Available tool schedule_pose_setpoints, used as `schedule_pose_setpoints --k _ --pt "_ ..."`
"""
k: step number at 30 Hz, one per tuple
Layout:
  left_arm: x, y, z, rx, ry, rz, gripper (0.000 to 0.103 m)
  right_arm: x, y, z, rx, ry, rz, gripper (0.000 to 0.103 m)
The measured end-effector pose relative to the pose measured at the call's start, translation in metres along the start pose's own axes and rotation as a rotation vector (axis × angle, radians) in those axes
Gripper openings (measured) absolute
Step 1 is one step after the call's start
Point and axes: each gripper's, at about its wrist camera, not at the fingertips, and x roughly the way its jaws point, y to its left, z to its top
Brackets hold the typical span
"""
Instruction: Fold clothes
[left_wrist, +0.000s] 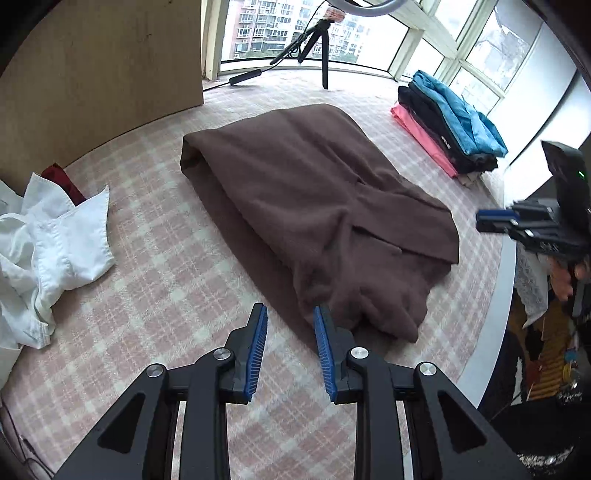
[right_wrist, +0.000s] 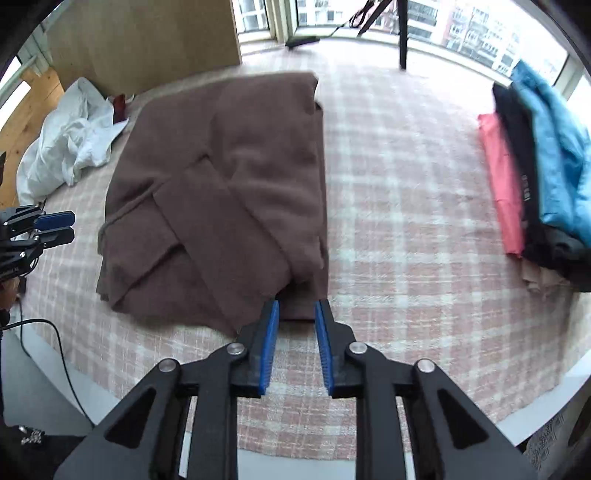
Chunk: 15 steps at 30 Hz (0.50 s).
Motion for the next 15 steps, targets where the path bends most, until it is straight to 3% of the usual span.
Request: schedule_pose_setpoints --k 3,5,10,11,12,13,14,15 --pt "0.021 0.006 0.008 0.002 0.045 -0.034 0.025 -0.009 0.038 -0.005 -0.021 -0.020 0.243 0.021" --pt "0.033 0.007 0.009 0.003 0.075 -0.056 0.025 0.008 0.073 -0.005 -0.083 0.017 0.324 0.034" --pt "0.047 0.006 0.010 0.013 0.101 -0.080 0.023 0.056 0.121 0.002 -0.184 0.067 0.298 0.036" --pt "0.049 0.005 0.011 0.016 0.104 -0.083 0.021 0.062 0.125 0.004 -0.195 0.071 0.300 0.036" --pt "0.051 0.005 0.011 0.018 0.107 -0.086 0.012 0.066 0.129 0.005 -0.208 0.070 0.296 0.036" --pt "0.051 0.005 0.012 0.019 0.109 -0.092 0.007 0.069 0.131 0.006 -0.222 0.075 0.280 0.030" --pt "0.049 0.004 0.013 0.027 0.103 -0.090 0.006 0.070 0.131 0.006 -0.237 0.086 0.254 0.006" --pt "0.047 0.002 0.013 0.045 0.099 -0.079 0.005 0.069 0.128 0.005 -0.247 0.096 0.247 0.005"
